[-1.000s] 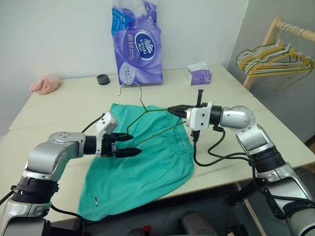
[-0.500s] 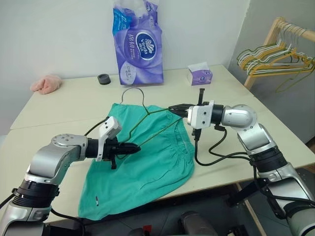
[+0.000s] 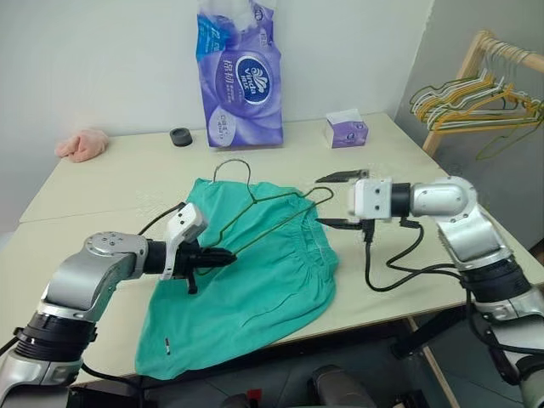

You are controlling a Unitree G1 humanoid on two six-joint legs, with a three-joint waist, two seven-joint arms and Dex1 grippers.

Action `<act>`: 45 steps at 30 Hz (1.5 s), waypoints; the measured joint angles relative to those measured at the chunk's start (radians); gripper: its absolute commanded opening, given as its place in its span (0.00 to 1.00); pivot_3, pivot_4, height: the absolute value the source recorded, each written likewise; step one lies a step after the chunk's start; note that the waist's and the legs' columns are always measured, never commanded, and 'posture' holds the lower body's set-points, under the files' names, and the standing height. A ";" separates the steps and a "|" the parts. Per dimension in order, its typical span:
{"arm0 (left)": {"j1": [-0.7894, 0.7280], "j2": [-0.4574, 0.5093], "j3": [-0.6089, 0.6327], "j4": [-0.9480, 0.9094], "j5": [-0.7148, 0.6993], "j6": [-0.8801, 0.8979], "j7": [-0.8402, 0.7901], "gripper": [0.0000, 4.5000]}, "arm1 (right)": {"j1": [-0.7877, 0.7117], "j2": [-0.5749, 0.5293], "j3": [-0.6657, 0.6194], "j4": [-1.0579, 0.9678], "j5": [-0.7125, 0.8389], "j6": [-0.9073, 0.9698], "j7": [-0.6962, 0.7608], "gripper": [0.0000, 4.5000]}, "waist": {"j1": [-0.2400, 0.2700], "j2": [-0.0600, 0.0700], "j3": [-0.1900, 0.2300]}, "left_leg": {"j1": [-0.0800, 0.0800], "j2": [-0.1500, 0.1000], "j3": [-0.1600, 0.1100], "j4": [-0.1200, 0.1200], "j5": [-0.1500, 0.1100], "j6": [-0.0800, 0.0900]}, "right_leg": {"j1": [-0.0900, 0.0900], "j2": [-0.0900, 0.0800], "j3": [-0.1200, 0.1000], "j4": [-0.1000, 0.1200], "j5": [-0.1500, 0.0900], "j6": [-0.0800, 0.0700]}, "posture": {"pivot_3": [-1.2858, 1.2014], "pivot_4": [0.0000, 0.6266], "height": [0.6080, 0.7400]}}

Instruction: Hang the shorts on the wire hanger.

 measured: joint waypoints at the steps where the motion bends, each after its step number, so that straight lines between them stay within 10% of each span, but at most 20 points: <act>1: 0.000 0.011 -0.007 -0.008 0.010 -0.017 -0.006 0.00 | -0.001 -0.011 0.000 -0.006 0.004 0.040 0.014 0.97 | -0.001 0.000 0.000 | 0.000 0.000 0.000 0.000 0.000 0.000 | 0.000 0.000 0.000 0.000 0.000 0.000 | 0.41 0.04 1.00; 12: -0.015 0.032 -0.059 -0.056 0.051 -0.062 -0.045 0.00 | -0.093 0.064 0.177 0.005 -0.085 0.199 0.111 0.93 | -0.004 0.003 0.002 | 0.000 0.000 0.000 0.000 0.000 0.000 | 0.000 0.000 -0.001 0.000 0.000 0.000 | 0.42 0.03 1.00; 25: -0.014 0.034 -0.058 -0.081 0.074 -0.067 -0.039 0.00 | -0.124 0.071 0.240 0.064 -0.140 0.237 0.183 0.01 | 0.000 0.003 0.002 | -0.001 0.000 -0.002 0.000 0.000 0.000 | -0.001 0.000 -0.003 0.000 0.000 0.000 | 0.42 0.03 1.00; 32: -0.014 0.030 -0.058 -0.082 0.087 -0.084 -0.043 0.00 | -0.112 0.063 0.242 0.065 -0.141 0.224 0.206 0.01 | -0.001 0.003 0.002 | -0.001 0.000 -0.002 0.000 0.000 0.000 | 0.000 0.000 -0.003 0.000 0.000 0.000 | 0.42 0.03 1.00; 41: -0.013 -0.011 0.002 -0.044 0.084 -0.173 0.004 0.56 | -0.077 0.034 0.227 0.069 -0.130 0.251 0.209 0.00 | -0.002 0.002 0.002 | -0.001 0.000 -0.003 0.000 0.000 0.000 | 0.000 0.000 -0.003 0.000 0.000 0.000 | 0.41 0.03 1.00; 45: -0.006 -0.067 0.185 0.012 0.003 -0.145 0.099 0.56 | -0.023 -0.001 0.165 0.061 -0.102 0.315 0.197 0.00 | -0.002 0.002 0.002 | -0.002 0.000 -0.003 0.001 0.000 0.000 | 0.000 0.000 -0.003 0.000 0.000 0.000 | 0.41 0.04 1.00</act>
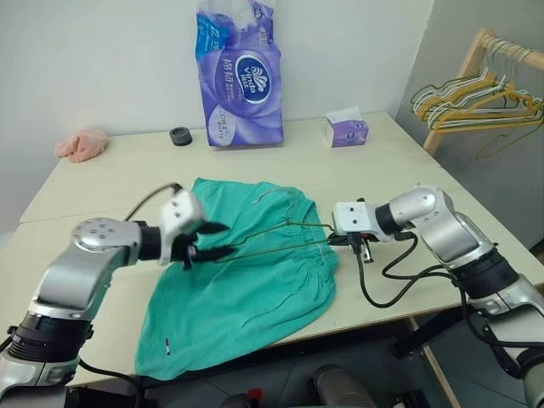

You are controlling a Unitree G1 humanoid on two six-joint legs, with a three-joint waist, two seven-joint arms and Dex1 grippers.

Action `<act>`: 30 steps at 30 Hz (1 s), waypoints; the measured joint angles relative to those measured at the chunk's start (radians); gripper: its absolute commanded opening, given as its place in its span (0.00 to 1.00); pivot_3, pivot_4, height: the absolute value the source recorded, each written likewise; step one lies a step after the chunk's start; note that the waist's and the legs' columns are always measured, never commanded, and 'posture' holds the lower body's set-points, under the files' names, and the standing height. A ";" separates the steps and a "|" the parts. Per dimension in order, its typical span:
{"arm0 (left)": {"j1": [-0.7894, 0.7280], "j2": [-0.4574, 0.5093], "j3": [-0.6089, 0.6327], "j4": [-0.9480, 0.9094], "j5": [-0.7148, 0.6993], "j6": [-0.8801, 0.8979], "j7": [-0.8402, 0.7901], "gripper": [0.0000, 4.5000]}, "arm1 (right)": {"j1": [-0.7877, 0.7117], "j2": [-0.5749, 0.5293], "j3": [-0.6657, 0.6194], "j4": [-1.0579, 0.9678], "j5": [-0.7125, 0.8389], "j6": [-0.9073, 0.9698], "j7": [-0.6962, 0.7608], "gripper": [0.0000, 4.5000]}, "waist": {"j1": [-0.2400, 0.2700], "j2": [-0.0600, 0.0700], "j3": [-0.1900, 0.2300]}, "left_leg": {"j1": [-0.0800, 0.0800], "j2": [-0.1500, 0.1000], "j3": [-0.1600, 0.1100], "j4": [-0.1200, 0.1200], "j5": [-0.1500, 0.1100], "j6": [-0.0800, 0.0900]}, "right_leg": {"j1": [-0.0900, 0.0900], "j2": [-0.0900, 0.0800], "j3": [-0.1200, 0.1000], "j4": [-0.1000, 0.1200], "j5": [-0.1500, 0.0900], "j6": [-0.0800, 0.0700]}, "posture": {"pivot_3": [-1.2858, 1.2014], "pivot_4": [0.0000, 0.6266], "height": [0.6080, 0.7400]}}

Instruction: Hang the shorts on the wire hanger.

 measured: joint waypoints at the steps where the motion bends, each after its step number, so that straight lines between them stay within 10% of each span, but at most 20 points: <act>1: 0.003 -0.004 0.052 0.017 -0.016 0.006 0.029 0.56 | 0.018 -0.021 -0.012 -0.008 0.009 0.018 0.002 0.00 | 0.000 0.000 0.000 | 0.000 0.000 0.000 0.000 0.000 0.000 | 0.000 0.000 0.000 0.000 0.000 0.000 | 0.41 0.04 1.00; 15: 0.348 0.045 0.193 -0.088 -0.110 0.011 -0.081 0.56 | 0.366 -0.130 -0.257 -0.149 0.245 0.562 -0.069 0.00 | 0.013 0.001 0.001 | 0.000 0.000 0.000 0.000 0.000 0.000 | 0.000 0.000 0.000 0.000 -0.001 -0.001 | 0.41 0.06 1.00; 30: 0.438 0.010 0.082 -0.242 -0.036 -0.117 -0.032 0.56 | 0.353 -0.040 -0.397 -0.068 0.368 0.868 -0.340 0.00 | 0.025 0.005 0.005 | 0.002 0.001 0.006 -0.001 0.000 0.000 | 0.001 0.001 0.004 -0.001 -0.004 0.003 | 0.42 0.08 1.00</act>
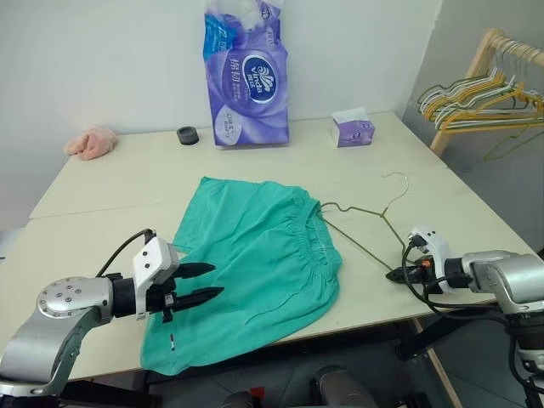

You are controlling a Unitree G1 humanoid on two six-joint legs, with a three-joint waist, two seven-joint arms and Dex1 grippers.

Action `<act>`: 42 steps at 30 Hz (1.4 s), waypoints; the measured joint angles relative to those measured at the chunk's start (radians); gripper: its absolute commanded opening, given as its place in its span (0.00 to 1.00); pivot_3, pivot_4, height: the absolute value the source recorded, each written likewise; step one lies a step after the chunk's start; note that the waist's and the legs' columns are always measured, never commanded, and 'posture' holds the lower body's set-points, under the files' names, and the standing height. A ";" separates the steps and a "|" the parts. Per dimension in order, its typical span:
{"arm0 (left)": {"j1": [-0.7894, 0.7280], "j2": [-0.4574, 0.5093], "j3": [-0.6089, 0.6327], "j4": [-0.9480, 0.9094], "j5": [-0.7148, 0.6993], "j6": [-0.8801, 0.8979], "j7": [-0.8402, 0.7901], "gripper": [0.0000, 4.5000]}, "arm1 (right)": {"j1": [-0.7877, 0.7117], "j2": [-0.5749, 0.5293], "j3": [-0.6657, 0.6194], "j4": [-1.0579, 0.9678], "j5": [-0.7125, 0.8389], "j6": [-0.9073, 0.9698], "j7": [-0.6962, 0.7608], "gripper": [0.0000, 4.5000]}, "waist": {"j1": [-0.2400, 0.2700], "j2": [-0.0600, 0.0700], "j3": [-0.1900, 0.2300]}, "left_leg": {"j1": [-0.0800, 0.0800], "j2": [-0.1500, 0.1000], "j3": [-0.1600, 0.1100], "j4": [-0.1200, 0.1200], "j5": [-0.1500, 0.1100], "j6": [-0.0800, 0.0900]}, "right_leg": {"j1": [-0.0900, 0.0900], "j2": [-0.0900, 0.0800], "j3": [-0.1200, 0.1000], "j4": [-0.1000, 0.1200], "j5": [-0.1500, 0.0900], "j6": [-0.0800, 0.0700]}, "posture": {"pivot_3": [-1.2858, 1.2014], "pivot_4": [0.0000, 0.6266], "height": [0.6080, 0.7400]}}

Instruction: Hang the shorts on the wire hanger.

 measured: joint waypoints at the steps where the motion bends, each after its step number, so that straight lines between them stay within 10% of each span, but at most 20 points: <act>1: 0.000 0.000 -0.007 -0.005 0.000 0.000 0.000 0.56 | -0.008 0.003 0.002 0.010 0.001 0.000 -0.006 0.00 | 0.000 0.000 0.000 | 0.000 0.000 0.000 0.000 0.000 0.000 | 0.000 0.000 0.000 0.000 0.000 0.000 | 0.42 0.08 1.00; 15: 0.004 -0.016 -0.010 0.030 0.025 -0.059 0.000 0.56 | -0.056 -0.037 0.117 0.009 0.053 -0.004 0.032 0.00 | 0.001 0.000 0.000 | 0.000 0.001 0.001 0.000 0.000 0.000 | 0.000 0.001 0.000 0.000 0.000 0.001 | 0.42 0.08 1.00; 42: -0.107 -0.041 -0.048 0.034 0.005 0.001 0.078 0.56 | -0.264 0.331 0.041 0.237 0.086 0.099 -0.174 0.00 | 0.004 0.001 0.002 | -0.002 0.004 0.001 -0.001 0.000 0.000 | -0.002 0.003 -0.001 0.000 0.001 -0.002 | 0.43 0.07 1.00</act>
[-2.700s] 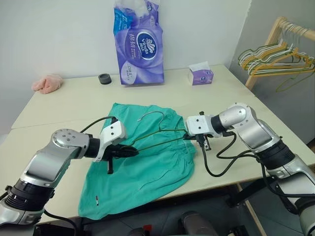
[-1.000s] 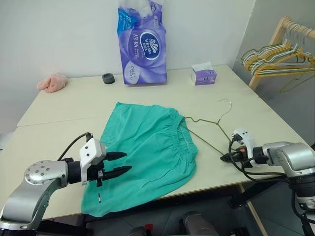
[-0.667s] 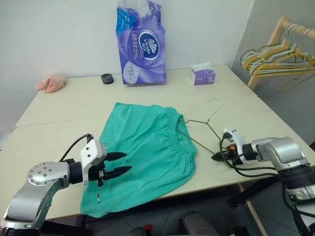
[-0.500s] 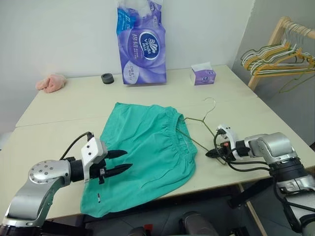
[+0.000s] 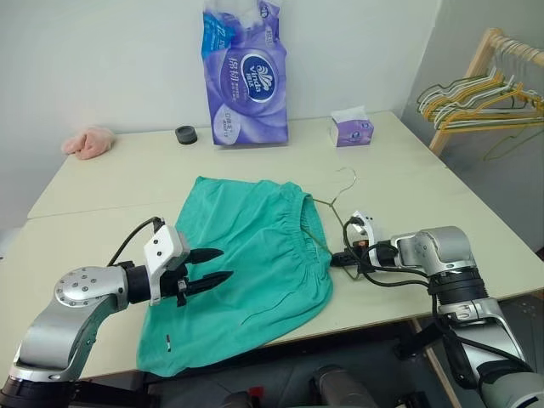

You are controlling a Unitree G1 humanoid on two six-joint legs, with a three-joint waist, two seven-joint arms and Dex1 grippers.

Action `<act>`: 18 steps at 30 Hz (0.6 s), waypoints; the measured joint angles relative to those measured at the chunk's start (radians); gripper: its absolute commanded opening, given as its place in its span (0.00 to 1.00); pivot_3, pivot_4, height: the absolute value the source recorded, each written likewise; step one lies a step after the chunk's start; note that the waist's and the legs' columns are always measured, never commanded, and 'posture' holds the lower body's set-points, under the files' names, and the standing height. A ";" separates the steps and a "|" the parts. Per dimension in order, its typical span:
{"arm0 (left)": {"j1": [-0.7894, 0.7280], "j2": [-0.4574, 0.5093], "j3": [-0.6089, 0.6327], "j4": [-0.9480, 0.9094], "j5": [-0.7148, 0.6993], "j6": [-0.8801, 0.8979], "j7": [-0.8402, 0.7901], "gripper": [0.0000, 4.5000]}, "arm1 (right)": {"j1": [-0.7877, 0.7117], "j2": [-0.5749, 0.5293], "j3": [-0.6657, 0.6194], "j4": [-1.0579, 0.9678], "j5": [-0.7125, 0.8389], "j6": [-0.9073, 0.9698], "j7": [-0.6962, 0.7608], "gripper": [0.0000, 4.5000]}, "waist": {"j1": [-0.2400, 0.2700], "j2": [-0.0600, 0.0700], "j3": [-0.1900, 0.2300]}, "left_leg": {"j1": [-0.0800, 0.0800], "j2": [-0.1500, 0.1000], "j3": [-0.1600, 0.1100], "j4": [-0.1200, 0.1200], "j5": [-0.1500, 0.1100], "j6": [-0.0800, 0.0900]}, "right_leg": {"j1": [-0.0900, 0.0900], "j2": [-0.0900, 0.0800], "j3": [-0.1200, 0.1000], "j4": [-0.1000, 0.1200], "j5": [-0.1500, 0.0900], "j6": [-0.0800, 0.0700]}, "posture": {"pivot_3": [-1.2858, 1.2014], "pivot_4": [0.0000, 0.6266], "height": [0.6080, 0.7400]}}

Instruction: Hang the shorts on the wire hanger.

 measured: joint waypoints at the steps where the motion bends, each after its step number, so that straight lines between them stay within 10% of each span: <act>1: -0.014 -0.005 0.001 0.002 -0.004 0.011 0.013 0.56 | 0.001 -0.001 -0.004 -0.020 0.001 -0.012 -0.002 0.00 | 0.001 0.000 0.000 | -0.001 0.000 0.000 0.000 0.000 0.000 | -0.001 0.000 0.000 0.000 0.000 0.001 | 0.43 0.06 1.00; 6: -0.124 -0.060 0.013 0.048 -0.041 0.070 0.101 0.67 | -0.001 0.014 -0.017 -0.144 0.022 -0.079 -0.024 0.00 | 0.001 0.000 0.000 | -0.001 0.000 0.000 0.000 0.000 0.000 | -0.001 0.000 -0.001 0.000 -0.001 0.001 | 0.42 0.05 1.00; 11: -0.234 -0.089 0.060 0.102 -0.069 0.094 0.164 0.99 | 0.001 0.001 0.026 -0.237 0.023 -0.123 -0.024 0.00 | -0.002 0.000 0.000 | -0.002 0.000 -0.001 0.000 0.000 0.000 | -0.002 0.000 -0.001 0.000 0.000 0.001 | 0.42 0.04 1.00; 18: -0.469 -0.019 0.098 0.196 -0.120 0.116 0.128 0.99 | 0.016 -0.071 0.176 -0.331 -0.028 -0.261 0.000 0.00 | -0.004 -0.001 -0.001 | -0.007 -0.002 -0.003 0.001 0.000 0.000 | -0.005 -0.001 -0.003 0.000 0.002 -0.002 | 0.42 0.03 1.00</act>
